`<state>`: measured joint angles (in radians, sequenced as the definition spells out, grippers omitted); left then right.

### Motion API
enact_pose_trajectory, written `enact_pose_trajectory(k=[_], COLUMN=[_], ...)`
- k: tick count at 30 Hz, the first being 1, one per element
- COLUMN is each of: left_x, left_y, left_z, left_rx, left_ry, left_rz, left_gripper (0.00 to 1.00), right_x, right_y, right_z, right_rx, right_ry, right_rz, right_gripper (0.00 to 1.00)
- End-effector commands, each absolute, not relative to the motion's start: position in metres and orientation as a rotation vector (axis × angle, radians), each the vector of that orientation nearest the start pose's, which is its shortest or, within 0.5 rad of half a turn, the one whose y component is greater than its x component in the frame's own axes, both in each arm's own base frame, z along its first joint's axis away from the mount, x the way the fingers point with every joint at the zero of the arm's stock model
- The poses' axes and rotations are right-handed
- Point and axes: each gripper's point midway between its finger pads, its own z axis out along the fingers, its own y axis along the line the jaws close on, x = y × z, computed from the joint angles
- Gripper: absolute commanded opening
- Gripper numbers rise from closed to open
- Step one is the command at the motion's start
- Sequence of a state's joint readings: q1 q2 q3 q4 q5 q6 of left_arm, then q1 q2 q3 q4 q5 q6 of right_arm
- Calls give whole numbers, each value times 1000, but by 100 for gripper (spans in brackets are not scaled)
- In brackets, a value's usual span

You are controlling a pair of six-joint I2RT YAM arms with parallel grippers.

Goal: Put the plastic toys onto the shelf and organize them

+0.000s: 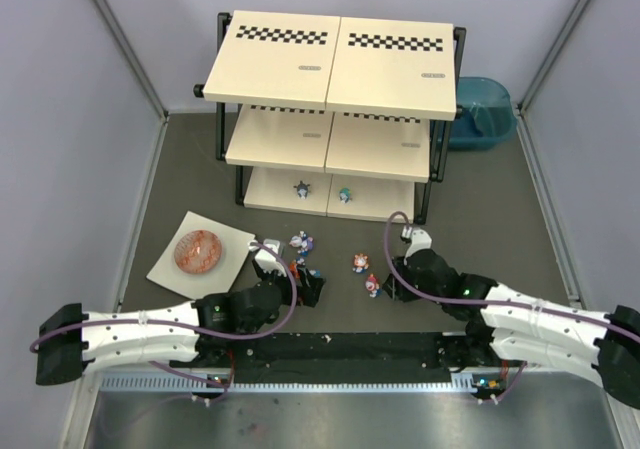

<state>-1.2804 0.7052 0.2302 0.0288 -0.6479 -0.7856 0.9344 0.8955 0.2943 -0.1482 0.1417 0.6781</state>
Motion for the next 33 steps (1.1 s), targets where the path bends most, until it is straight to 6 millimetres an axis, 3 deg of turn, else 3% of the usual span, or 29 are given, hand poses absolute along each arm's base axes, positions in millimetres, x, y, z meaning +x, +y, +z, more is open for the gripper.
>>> enact_pose_trajectory(k=[1,4,10,16,20,33], left_x=[155,154,155,153,154,156], left_y=[-232,-232,-231,-232,-232,-231], left_z=[117,117,117,119,122,126], left_rx=[50,46,30,23,16,0], left_ry=[1966,1968,1966,1964,1955,1940], left_rz=[-756,-755,-761,-780,-789,-785], left_gripper=[99,99,99,99,99,99], right_x=[153,153,144,139,139,142], right_y=[193,192,214,228,234,237], right_z=[52,62,67,63,61,43], right_rx=[-180,-215,-391,-487,-504,-500], right_ry=[2328,2284,2243,2227,2240,2292], right_rz=[615,630,751,815,831,795], right_gripper=[34,46,60,60,55,49])
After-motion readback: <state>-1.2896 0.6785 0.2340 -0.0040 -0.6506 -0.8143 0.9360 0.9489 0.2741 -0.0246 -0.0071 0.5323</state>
